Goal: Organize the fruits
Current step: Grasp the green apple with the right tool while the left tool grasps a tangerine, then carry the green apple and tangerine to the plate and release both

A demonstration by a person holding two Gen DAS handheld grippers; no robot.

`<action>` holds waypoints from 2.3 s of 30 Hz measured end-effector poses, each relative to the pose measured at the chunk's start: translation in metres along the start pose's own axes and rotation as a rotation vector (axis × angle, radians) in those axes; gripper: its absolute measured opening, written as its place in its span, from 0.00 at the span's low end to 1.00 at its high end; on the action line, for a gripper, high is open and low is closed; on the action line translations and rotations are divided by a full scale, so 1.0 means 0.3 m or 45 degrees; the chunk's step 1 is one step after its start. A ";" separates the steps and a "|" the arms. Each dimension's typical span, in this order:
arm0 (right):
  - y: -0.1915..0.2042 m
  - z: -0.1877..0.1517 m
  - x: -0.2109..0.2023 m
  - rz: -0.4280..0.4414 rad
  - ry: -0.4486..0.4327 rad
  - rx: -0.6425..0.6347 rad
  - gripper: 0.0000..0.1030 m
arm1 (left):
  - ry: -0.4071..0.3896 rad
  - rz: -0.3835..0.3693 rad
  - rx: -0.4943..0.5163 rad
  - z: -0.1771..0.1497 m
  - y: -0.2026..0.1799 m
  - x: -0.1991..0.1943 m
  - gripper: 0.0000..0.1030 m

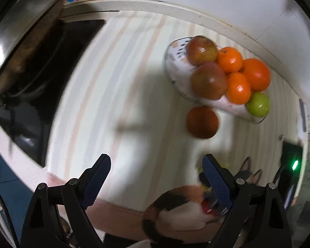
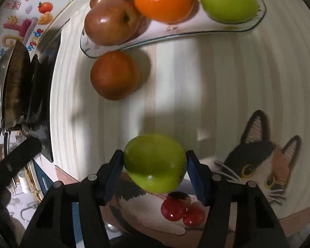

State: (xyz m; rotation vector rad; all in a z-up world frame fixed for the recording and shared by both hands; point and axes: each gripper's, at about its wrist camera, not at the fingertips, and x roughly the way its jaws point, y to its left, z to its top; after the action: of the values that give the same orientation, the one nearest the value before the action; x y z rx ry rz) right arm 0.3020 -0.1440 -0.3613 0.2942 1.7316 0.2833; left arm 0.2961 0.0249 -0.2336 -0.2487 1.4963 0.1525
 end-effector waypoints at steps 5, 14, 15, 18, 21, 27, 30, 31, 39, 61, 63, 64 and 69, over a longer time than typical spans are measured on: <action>-0.071 0.013 -0.054 -0.038 -0.037 0.034 0.61 | 0.051 -0.051 0.038 0.104 -0.095 0.087 0.88; -0.216 0.046 -0.088 -0.074 -0.058 0.120 0.61 | 0.183 -0.021 0.167 0.179 -0.236 0.294 0.62; -0.223 0.048 -0.087 -0.074 -0.058 0.126 0.61 | 0.189 -0.016 0.188 0.178 -0.245 0.306 0.52; -0.238 0.046 -0.090 -0.059 -0.061 0.138 0.61 | 0.157 0.016 0.231 0.168 -0.264 0.301 0.52; -0.254 0.037 -0.102 -0.051 -0.062 0.135 0.61 | 0.140 0.028 0.242 0.132 -0.254 0.280 0.51; -0.318 0.051 -0.112 0.041 -0.028 0.152 0.63 | 0.154 0.048 0.240 -0.008 -0.202 0.234 0.51; -0.336 0.043 -0.121 0.049 -0.024 0.143 0.63 | 0.170 0.053 0.221 -0.055 -0.185 0.240 0.51; -0.335 0.041 -0.125 0.046 -0.024 0.131 0.63 | 0.175 0.054 0.217 -0.070 -0.182 0.242 0.51; -0.251 0.028 -0.114 -0.038 -0.092 0.031 0.60 | 0.163 0.039 0.193 -0.099 -0.180 0.233 0.51; -0.135 0.405 -0.425 0.142 -0.317 0.071 0.60 | 0.005 -0.109 0.060 0.414 -0.015 0.022 0.51; -0.112 0.468 -0.421 0.132 -0.306 0.053 0.60 | 0.057 -0.125 0.027 0.457 0.010 0.080 0.51; -0.095 0.501 -0.411 0.123 -0.295 0.046 0.60 | 0.075 -0.133 0.012 0.466 -0.001 0.103 0.51; -0.014 0.608 -0.327 0.136 -0.202 0.037 0.60 | 0.195 -0.241 -0.100 0.506 0.027 0.190 0.51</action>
State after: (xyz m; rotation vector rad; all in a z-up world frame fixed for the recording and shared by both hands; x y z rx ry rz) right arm 0.4983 -0.1775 -0.3047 0.4208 1.5669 0.3045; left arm 0.4445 0.0686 -0.2825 -0.4720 1.6109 0.0406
